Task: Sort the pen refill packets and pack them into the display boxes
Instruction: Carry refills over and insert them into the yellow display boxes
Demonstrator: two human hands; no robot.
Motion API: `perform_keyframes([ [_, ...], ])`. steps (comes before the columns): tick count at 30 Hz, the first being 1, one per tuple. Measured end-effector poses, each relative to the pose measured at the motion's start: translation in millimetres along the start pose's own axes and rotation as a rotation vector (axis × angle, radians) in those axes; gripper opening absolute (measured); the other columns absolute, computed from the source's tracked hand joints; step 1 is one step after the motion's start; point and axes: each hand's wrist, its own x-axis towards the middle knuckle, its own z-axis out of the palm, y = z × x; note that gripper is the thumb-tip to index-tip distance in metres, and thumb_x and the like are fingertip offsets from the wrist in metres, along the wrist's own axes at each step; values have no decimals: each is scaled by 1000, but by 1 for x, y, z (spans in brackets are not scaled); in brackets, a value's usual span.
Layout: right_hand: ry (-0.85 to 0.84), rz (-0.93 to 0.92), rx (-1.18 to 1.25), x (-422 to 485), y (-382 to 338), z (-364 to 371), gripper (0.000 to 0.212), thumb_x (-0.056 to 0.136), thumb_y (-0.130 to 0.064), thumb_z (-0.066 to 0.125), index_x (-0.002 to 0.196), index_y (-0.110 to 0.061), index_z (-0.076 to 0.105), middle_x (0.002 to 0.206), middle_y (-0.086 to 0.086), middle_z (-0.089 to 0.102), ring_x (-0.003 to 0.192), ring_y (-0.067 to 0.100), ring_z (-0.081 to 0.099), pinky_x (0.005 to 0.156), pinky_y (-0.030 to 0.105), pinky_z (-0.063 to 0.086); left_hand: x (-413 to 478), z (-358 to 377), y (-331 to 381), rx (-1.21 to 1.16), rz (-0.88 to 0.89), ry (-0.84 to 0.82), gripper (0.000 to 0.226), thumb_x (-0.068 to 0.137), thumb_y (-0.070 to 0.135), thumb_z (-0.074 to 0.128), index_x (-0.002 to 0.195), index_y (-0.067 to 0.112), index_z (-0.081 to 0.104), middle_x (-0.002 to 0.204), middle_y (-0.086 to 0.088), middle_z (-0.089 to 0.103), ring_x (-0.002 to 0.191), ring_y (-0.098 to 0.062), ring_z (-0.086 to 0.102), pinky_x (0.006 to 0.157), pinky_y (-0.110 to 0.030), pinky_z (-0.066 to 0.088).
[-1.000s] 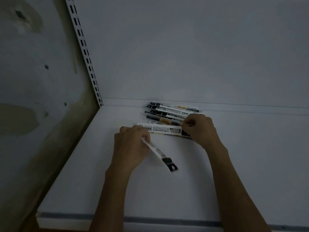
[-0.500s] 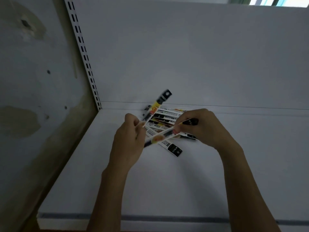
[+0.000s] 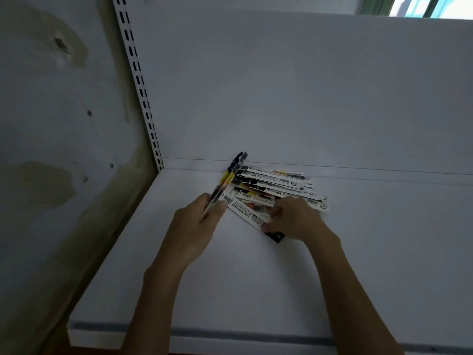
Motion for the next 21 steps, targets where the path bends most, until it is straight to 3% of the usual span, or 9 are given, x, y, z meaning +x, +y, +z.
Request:
perform_keyframes([
  [2,-24,-32,31,0,-3,5,28,73,-29,75,94,-14,62,91,-2,58,85,17,57,75,33,50,-1,-1,1,-38,32,11,17,95,39,38,93,31,54,60,3,48,56,-12,48,56,-26,39],
  [4,-32,-108,32,-2,-4,1,16,73,-20,74,84,-18,63,84,-6,55,80,15,55,67,26,47,1,-2,2,2,73,28,17,97,28,37,104,30,52,64,7,51,59,-6,51,58,-18,41],
  [6,-15,-185,44,-6,-2,-6,18,73,-11,72,72,-24,59,79,-7,56,79,13,54,63,22,44,3,-3,3,96,129,58,16,98,20,37,100,19,53,76,5,57,69,-6,54,63,-17,45],
  [8,-35,-262,126,-14,-2,-13,23,72,-6,73,68,-25,60,77,-6,60,75,10,55,66,20,44,5,1,4,216,213,96,21,97,20,37,97,9,55,86,-5,58,78,-19,54,71,-34,46],
  [11,-55,-401,213,-26,-7,-23,27,72,-6,75,66,-28,61,71,-12,62,68,-2,56,68,11,44,2,9,10,282,279,-32,19,98,22,35,98,14,52,83,2,54,75,-15,52,64,-25,40],
  [13,51,-449,249,-30,-7,-27,25,72,-6,75,69,-27,63,71,-16,61,68,-4,56,66,6,43,-1,12,16,158,188,-210,19,99,23,35,104,15,52,84,9,58,70,-7,59,59,-18,42],
  [15,146,-430,291,-33,-6,-30,21,72,-5,74,74,-23,64,74,-14,62,68,-5,57,63,4,42,-4,14,21,-50,44,-348,21,99,24,37,108,15,54,87,5,64,62,-9,64,55,-20,49],
  [18,215,-389,410,-36,-5,-32,22,73,-2,74,84,-18,62,80,-8,63,66,-11,56,56,2,41,-7,18,27,-155,-11,-355,28,99,31,36,103,14,58,71,4,62,48,-6,51,47,-17,41],
  [21,315,-374,421,-36,-1,-30,25,75,-6,73,89,-22,58,82,-11,62,72,-11,57,60,2,42,-5,28,31,-230,-57,-344,37,93,42,38,94,13,60,60,6,51,45,-3,41,47,-17,34],
])
